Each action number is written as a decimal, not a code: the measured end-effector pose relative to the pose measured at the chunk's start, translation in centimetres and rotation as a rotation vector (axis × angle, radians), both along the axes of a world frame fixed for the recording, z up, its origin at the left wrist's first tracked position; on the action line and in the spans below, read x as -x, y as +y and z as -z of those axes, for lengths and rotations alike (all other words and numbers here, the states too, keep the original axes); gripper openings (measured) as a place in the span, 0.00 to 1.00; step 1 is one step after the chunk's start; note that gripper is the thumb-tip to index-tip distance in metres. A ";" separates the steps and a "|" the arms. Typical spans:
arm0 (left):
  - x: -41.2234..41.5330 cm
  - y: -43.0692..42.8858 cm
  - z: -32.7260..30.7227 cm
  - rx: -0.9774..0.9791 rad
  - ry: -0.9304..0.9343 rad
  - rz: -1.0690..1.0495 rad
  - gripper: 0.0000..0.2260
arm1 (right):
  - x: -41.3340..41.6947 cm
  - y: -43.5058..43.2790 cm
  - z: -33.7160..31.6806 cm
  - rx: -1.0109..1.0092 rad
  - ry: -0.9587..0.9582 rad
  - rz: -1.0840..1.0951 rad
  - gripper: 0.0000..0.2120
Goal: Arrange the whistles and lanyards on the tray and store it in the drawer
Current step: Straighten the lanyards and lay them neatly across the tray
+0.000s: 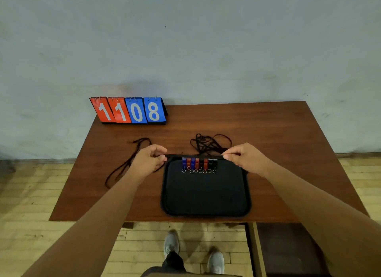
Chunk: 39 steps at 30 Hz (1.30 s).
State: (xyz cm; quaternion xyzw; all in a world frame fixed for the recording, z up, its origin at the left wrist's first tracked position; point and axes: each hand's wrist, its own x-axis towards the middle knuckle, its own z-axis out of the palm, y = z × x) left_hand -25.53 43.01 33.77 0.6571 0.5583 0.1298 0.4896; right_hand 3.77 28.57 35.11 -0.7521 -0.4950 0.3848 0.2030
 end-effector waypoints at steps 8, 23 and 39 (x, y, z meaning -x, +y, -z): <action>1.5 1.4 6.6 -0.050 0.248 0.017 0.04 | -2.8 -3.4 6.3 0.124 -0.077 0.079 0.10; 1.3 1.8 15.7 -0.146 0.373 0.193 0.03 | -3.1 -3.6 15.0 0.243 -0.394 0.236 0.06; 0.6 2.1 19.7 -0.239 0.430 0.185 0.12 | -2.1 -2.6 18.2 0.174 -0.560 0.120 0.14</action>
